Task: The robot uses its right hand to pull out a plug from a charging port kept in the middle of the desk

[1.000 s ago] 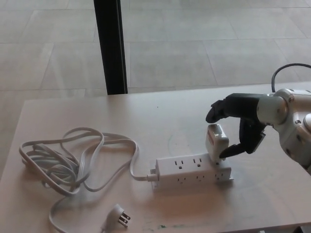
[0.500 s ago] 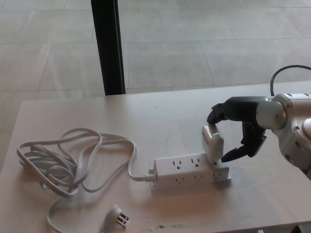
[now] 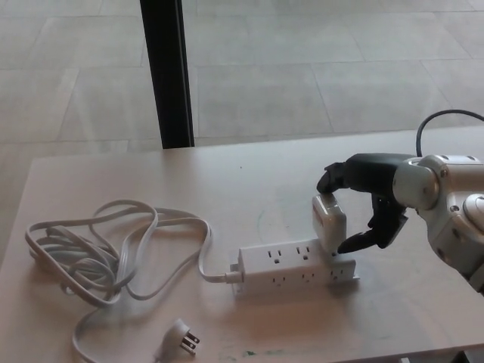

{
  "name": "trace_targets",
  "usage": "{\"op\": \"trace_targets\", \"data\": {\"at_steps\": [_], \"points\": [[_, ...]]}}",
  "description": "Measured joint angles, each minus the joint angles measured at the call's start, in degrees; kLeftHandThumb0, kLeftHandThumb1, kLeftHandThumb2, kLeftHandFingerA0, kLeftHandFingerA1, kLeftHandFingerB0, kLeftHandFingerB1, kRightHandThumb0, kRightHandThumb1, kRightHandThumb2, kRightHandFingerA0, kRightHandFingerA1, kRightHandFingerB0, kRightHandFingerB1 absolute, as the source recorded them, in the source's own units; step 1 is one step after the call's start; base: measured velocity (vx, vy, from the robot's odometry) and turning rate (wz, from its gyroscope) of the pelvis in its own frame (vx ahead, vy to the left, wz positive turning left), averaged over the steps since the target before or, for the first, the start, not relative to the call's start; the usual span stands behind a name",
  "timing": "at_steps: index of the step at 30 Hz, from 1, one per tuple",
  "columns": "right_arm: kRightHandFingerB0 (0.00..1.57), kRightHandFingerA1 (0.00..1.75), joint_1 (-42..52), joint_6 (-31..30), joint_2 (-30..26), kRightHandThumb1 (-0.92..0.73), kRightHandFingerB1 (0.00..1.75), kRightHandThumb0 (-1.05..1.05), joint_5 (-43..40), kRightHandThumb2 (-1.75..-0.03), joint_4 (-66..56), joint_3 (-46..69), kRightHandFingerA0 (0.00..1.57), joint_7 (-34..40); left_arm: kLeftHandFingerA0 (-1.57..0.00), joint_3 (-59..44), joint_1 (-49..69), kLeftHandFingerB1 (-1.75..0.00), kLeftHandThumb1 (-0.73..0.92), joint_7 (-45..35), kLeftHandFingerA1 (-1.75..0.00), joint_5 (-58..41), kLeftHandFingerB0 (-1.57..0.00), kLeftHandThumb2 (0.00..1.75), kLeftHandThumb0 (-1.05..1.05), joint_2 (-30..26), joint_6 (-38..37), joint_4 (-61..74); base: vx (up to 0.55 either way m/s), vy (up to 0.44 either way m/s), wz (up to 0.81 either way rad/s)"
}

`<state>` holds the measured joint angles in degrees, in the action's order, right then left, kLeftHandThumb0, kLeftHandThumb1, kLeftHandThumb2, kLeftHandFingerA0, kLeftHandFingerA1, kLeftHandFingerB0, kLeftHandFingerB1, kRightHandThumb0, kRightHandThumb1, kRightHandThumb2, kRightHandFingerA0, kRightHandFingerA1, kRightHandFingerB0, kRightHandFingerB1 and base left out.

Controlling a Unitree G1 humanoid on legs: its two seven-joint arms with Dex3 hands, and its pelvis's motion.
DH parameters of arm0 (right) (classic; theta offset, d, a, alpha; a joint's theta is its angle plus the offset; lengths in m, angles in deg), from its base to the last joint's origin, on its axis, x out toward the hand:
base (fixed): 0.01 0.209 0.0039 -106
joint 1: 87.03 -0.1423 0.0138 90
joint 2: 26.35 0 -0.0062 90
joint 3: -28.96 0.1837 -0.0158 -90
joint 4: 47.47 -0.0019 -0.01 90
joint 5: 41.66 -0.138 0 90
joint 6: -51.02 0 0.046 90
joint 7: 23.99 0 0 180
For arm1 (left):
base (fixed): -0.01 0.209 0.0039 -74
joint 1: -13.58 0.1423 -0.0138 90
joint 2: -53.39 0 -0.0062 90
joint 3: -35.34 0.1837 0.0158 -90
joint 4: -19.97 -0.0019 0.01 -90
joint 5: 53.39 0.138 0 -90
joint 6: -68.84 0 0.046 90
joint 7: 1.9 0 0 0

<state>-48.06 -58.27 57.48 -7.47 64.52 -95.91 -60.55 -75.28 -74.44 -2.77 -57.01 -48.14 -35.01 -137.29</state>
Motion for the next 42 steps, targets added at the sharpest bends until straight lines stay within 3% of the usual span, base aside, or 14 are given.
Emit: {"op": "trace_targets", "data": {"at_steps": [1, 2, 6, 14, 15, 16, 20, 21, 23, 27, 30, 31, 32, 42], "points": [[0.5, 1.2, 0.14, 0.11, -0.13, -0.42, 0.57, -0.61, 0.23, -0.83, -0.06, 0.03, 0.77, 0.25, -0.84, -0.05, 0.02, -0.5, 0.63, 0.02, -0.67, -0.02, -0.78, 0.59, -0.61, 0.01, -0.05, 0.08, 0.0, 0.0, 0.0], [0.58, 1.38, 0.31, 0.24, -0.25, -0.49, 0.47, -0.5, 0.42, -0.59, -0.08, 0.12, 0.69, 0.51, -0.82, -0.06, 0.04, -0.47, 0.63, 0.06, -0.63, -0.02, -0.75, 0.6, -0.61, 0.01, -0.1, 0.15, 0.0, 0.0, 0.0], [0.68, 1.28, 1.05, 0.9, -0.36, -0.51, 0.55, -0.41, 1.14, -0.57, -0.26, 0.58, 0.72, 1.76, -0.79, 0.12, 0.12, -0.46, 0.64, 0.09, -0.59, 0.05, -0.75, 0.6, -0.63, 0.0, -0.16, 0.23, 0.0, 0.0, 0.0], [0.92, 1.63, 2.88, 2.37, 1.83, -0.54, 0.62, -0.43, 2.43, -0.56, -0.1, 1.62, 0.77, 6.33, -0.82, 0.29, -0.02, -0.52, 0.64, 0.12, -0.65, 0.07, -0.81, 0.6, -0.62, 0.0, -0.18, 0.22, 0.0, 0.0, 0.0], [0.92, 1.63, 3.05, 2.43, 2.04, -0.54, 0.62, -0.43, 2.57, -0.56, -0.11, 1.65, 0.77, 6.73, -0.82, 0.29, -0.01, -0.52, 0.64, 0.12, -0.65, 0.06, -0.81, 0.6, -0.62, 0.0, -0.18, 0.22, 0.0, 0.0, 0.0], [0.87, 1.29, 3.22, 2.48, 2.23, -0.38, 0.69, -0.5, 2.76, -0.8, -0.15, 1.72, 0.93, 7.3, -0.82, 0.3, -0.03, -0.5, 0.64, 0.12, -0.65, 0.07, -0.78, 0.6, -0.61, 0.0, -0.18, 0.25, 0.0, 0.0, 0.0], [0.87, 1.22, 3.3, 2.25, 3.41, -0.42, 0.7, -0.48, 3.7, -0.84, -0.13, 1.53, 0.92, 8.25, -0.83, 0.21, -0.18, -0.53, 0.65, 0.1, -0.66, 0.02, -0.79, 0.61, -0.62, 0.0, -0.23, 0.28, 0.0, 0.0, 0.0], [0.96, 1.31, 3.3, 2.11, 3.7, -0.56, 0.59, -0.39, 3.93, -0.6, -0.1, 1.48, 0.82, 8.4, -0.83, 0.21, -0.19, -0.52, 0.65, 0.1, -0.66, 0.02, -0.8, 0.6, -0.63, 0.0, -0.3, 0.31, 0.0, 0.0, 0.0], [0.98, 1.36, 3.3, 1.8, 4.15, -0.55, 0.6, -0.4, 4.29, -0.61, 0.0, 1.42, 0.89, 8.64, -0.83, 0.27, -0.28, -0.51, 0.66, 0.1, -0.64, 0.05, -0.8, 0.6, -0.65, 0.0, -0.48, 0.33, 0.0, 0.0, 0.0], [0.97, 1.47, 3.32, 1.25, 4.73, -0.54, 0.62, -0.39, 5.0, -0.56, 0.16, 1.3, 0.89, 8.8, -0.82, 0.45, -0.5, -0.54, 0.66, 0.1, -0.63, 0.06, -0.82, 0.6, -0.62, -0.01, -0.51, 0.19, 0.0, 0.0, 0.0], [0.8, 1.52, 3.41, 0.95, 4.79, -0.58, 0.58, -0.36, 5.92, -0.64, 0.15, 1.02, 0.82, 9.1, -0.84, 0.46, -0.67, -0.55, 0.66, 0.1, -0.68, 0.06, -0.81, 0.61, -0.65, -0.01, -0.52, 0.04, 0.0, 0.0, 0.0], [0.67, 1.52, 3.51, 0.78, 4.8, -0.6, 0.55, -0.32, 6.26, -0.67, 0.13, 0.91, 0.83, 9.34, -0.81, 0.46, -0.7, -0.69, 0.54, 0.11, -0.77, 0.06, -0.78, 0.98, -0.58, -0.01, -0.52, 0.04, 0.0, 0.0, 0.0], [0.62, 1.55, 3.6, 0.58, 4.81, -0.6, 0.52, -0.29, 6.64, -0.7, 0.08, 0.73, 0.83, 9.6, -0.84, 0.46, -0.71, -0.59, 0.66, 0.11, -0.7, 0.06, -0.82, 0.6, -0.66, -0.01, -0.52, 0.04, 0.0, 0.0, 0.0], [0.63, 1.59, 4.64, -1.54, 5.75, -0.81, 0.69, -0.39, 10.32, -0.72, 0.42, -0.76, 0.73, 12.5, -0.83, 0.97, -0.72, -0.59, 0.69, 0.15, -0.7, 0.12, -0.82, 0.61, -0.68, -0.01, -0.88, -0.12, 0.0, 0.0, 0.0]]}}
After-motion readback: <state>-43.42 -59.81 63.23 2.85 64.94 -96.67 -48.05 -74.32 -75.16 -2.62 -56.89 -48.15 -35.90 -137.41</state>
